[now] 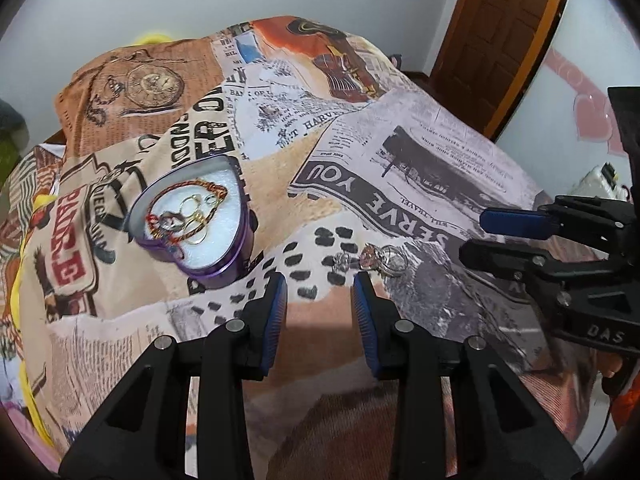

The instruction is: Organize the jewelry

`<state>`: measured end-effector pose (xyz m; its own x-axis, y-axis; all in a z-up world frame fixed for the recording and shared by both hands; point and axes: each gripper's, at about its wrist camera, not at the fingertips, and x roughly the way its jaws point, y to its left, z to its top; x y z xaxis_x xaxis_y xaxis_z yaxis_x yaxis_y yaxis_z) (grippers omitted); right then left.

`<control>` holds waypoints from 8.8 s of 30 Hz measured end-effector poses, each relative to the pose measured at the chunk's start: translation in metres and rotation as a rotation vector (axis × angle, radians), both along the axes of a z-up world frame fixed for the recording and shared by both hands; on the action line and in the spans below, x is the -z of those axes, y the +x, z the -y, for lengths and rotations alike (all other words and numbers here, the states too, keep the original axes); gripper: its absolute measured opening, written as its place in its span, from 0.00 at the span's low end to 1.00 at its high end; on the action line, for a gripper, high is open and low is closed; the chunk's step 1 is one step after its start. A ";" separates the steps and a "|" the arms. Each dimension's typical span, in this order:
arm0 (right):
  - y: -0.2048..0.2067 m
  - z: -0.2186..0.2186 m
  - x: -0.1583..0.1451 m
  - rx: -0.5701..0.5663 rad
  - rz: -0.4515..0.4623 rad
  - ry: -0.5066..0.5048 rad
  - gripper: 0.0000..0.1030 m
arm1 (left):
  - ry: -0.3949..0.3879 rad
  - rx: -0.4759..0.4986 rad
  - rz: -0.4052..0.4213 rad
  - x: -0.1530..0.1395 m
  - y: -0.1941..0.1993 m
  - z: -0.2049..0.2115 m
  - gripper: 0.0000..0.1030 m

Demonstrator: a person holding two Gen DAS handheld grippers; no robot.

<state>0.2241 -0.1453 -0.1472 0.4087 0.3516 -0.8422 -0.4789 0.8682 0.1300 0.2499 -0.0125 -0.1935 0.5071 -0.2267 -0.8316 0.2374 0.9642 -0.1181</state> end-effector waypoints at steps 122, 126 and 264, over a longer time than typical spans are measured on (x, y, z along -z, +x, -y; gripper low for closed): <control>0.037 -0.115 -0.048 -0.161 0.078 0.142 0.27 | -0.125 -0.184 0.208 -0.057 -0.006 -0.113 0.08; 0.049 -0.123 -0.040 -0.163 0.057 0.137 0.27 | -0.133 -0.189 0.195 -0.050 0.004 -0.118 0.08; -0.196 -0.016 -0.202 0.104 0.786 0.285 1.00 | -0.014 -0.376 0.847 -0.218 -0.257 -0.055 1.00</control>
<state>0.0282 -0.1297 0.0549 0.8811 0.4358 -0.1836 -0.4411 0.8974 0.0132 -0.0068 0.0421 0.0241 0.9865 0.0691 -0.1483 -0.0788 0.9951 -0.0602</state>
